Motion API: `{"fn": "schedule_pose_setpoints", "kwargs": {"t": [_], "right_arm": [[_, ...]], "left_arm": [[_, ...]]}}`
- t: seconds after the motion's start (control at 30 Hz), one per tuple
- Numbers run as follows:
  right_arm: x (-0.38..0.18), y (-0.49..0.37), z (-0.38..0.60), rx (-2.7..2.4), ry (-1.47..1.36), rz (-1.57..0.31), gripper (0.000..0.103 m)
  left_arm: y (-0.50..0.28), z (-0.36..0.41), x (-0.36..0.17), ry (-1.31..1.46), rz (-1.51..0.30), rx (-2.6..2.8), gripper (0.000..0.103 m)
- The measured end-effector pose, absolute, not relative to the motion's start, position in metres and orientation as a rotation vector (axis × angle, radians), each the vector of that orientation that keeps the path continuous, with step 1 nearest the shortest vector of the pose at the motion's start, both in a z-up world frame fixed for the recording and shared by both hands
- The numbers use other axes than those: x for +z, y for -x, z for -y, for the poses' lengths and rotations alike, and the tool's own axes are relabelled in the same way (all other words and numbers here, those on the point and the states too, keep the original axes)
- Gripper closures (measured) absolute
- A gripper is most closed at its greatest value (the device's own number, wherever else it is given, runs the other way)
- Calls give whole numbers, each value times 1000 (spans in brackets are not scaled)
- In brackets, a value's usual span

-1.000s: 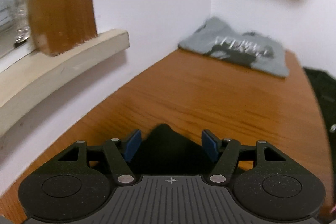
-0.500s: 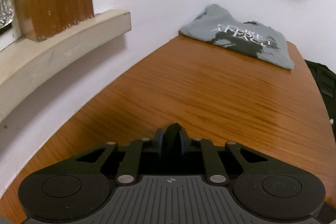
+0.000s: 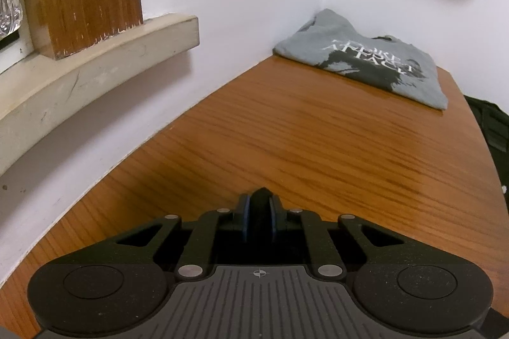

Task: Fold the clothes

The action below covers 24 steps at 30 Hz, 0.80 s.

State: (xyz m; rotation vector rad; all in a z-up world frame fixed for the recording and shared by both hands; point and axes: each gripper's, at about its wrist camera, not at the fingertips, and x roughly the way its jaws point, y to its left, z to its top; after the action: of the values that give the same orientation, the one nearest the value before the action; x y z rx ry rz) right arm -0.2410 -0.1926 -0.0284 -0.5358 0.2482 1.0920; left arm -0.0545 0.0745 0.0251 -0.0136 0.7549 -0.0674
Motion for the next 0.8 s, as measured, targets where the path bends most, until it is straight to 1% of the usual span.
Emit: {"fn": "schedule_pose_setpoints", "kwargs": {"t": [0.03,0.07,0.1,0.13,0.17,0.23,0.27,0.4,0.47,0.53,0.6,0.67,0.73,0.77,0.8], "right_arm": [[-29,242,189,1089,559,-232,70],[-29,243,186,1086,582,-215,74],[-30,244,182,1083,605,-198,93],[-25,242,186,1070,570,-195,95],[-21,239,191,1057,529,-193,96],[-12,241,201,1063,481,-179,97],[-7,242,207,1066,457,-171,97],[7,242,227,1106,400,-242,98],[2,238,229,1117,408,-308,98],[-16,239,222,1103,489,-333,97],[-20,238,221,1085,513,-350,90],[-16,237,225,1082,503,-351,84],[-5,235,232,1097,466,-325,73],[0,235,235,1111,441,-302,62],[4,235,235,1127,408,-282,54]], "left_arm": [[54,-75,25,12,-754,-68,90],[54,-75,25,10,-752,-64,90],[55,-74,25,8,-748,-60,90],[55,-74,25,5,-745,-56,90],[56,-74,26,4,-739,-53,94],[57,-75,28,7,-719,-40,97],[58,-77,30,9,-704,-20,98],[59,-75,37,29,-677,-30,97],[58,-68,38,16,-676,-47,97],[55,-61,36,2,-682,-40,97],[53,-56,35,-18,-695,-22,90],[60,-56,42,-23,-679,-8,87],[73,-59,53,-22,-658,-1,77],[81,-60,59,-28,-646,10,67],[89,-62,64,-30,-633,15,60]]}}
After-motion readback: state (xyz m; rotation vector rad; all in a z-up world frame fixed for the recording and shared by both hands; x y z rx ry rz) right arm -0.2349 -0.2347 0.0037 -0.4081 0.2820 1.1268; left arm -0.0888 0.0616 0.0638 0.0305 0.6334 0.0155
